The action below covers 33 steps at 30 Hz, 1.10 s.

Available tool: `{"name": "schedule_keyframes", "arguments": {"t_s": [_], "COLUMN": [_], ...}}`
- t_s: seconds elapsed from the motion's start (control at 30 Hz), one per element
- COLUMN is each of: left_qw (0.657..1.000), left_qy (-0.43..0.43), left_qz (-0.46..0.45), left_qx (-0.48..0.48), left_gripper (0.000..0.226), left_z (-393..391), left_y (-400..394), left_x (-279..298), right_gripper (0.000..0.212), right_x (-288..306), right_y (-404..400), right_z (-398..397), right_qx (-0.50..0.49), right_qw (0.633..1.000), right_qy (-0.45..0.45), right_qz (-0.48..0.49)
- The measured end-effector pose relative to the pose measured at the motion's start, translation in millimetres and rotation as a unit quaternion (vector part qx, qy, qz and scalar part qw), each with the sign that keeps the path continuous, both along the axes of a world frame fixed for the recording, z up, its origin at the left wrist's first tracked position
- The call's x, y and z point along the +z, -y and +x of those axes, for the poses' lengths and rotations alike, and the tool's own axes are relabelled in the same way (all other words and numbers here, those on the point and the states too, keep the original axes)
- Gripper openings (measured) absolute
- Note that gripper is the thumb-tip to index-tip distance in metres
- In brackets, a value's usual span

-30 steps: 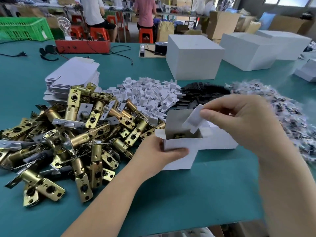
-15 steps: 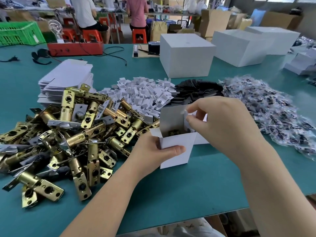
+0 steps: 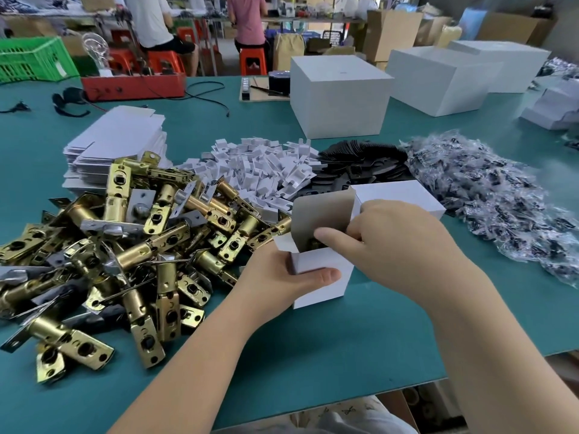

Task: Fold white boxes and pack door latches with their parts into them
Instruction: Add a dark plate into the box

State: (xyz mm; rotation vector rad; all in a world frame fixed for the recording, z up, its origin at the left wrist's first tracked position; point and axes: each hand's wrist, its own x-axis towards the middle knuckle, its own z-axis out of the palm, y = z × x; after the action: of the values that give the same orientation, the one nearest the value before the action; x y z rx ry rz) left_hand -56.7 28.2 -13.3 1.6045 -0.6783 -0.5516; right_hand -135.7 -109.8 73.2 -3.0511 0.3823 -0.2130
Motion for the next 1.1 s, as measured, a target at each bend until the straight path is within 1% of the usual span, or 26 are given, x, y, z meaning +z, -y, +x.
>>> {"name": "schedule_keyframes", "arguments": {"t_s": [0.1, 0.17, 0.2, 0.23, 0.27, 0.3, 0.33, 0.37, 0.4, 0.47, 0.53, 0.57, 0.6, 0.67, 0.73, 0.8, 0.87, 0.93, 1.1], "left_qw": [1.0, 1.0, 1.0, 1.0, 0.999, 0.999, 0.999, 0.999, 0.999, 0.999, 0.998, 0.998, 0.998, 0.998, 0.998, 0.998, 0.998, 0.998, 0.998], "left_qy": [0.007, 0.007, 0.002, -0.007, -0.016, -0.023, -0.028, -0.033, -0.037, -0.045, -0.054, -0.057, -0.058, -0.059, -0.057, -0.054, -0.052, -0.049, -0.049], "left_qz": [0.006, 0.003, 0.007, 0.013, 0.016, 0.017, 0.016, 0.013, 0.01, 0.009, 0.003, 0.0, -0.002, -0.007, -0.011, -0.013, -0.017, -0.023, -0.028], "left_qx": [0.001, 0.002, 0.009, 0.019, 0.026, 0.03, 0.031, 0.03, 0.029, 0.029, 0.029, 0.028, 0.026, 0.024, 0.02, 0.02, 0.021, 0.02, 0.013], "left_gripper": [0.031, 0.03, 0.032, 0.032, 0.03, 0.026, 0.023, 0.023, 0.022, 0.023, 0.024, 0.025, 0.025, 0.026, 0.028, 0.029, 0.031, 0.032, 0.029], "left_z": [0, 2, 3, 4, 5, 6, 6, 6, 6, 7, 7, 7, 6, 6, 6, 6, 7, 7, 5], "left_y": [1, 2, 2, 3, 3, 4, 4, 4, 4, 3, 3, 3, 3, 4, 4, 4, 5, 5, 4], "left_x": [0, -2, -3, -3, -4, -4, -4, -3, -2, -2, -1, -1, -1, -1, 0, 0, 1, 1, 1], "right_gripper": [0.065, 0.073, 0.077, 0.079, 0.072, 0.058, 0.043, 0.032, 0.025, 0.017, 0.01, 0.009, 0.014, 0.022, 0.021, 0.02, 0.025, 0.032, 0.034], "right_x": [0, 2, 4, 8, 12, 16, 19, 21, 22, 19, 6, -4, -16, -42, -64, -73, -77, -80, -81], "right_y": [4, 9, 13, 20, 28, 40, 55, 71, 88, 124, 162, 179, 195, 221, 235, 236, 234, 232, 233], "right_z": [-1, -1, 1, 5, 10, 17, 27, 39, 53, 77, 92, 94, 93, 85, 78, 76, 79, 82, 87], "right_qx": [0.031, 0.057, 0.065, 0.071, 0.074, 0.061, 0.041, 0.02, -0.001, -0.046, -0.089, -0.107, -0.123, -0.155, -0.169, -0.151, -0.127, -0.116, -0.112], "right_qw": [0.999, 0.996, 0.992, 0.985, 0.971, 0.949, 0.929, 0.919, 0.92, 0.927, 0.925, 0.924, 0.925, 0.936, 0.958, 0.977, 0.99, 0.993, 0.987], "right_qy": [-0.034, -0.045, -0.035, -0.004, 0.05, 0.111, 0.157, 0.185, 0.194, 0.179, 0.162, 0.151, 0.138, 0.117, 0.106, 0.076, 0.023, -0.018, -0.074], "right_qz": [0.025, 0.058, 0.098, 0.155, 0.221, 0.289, 0.333, 0.347, 0.339, 0.325, 0.331, 0.335, 0.333, 0.293, 0.204, 0.127, 0.057, -0.004, -0.088]}}
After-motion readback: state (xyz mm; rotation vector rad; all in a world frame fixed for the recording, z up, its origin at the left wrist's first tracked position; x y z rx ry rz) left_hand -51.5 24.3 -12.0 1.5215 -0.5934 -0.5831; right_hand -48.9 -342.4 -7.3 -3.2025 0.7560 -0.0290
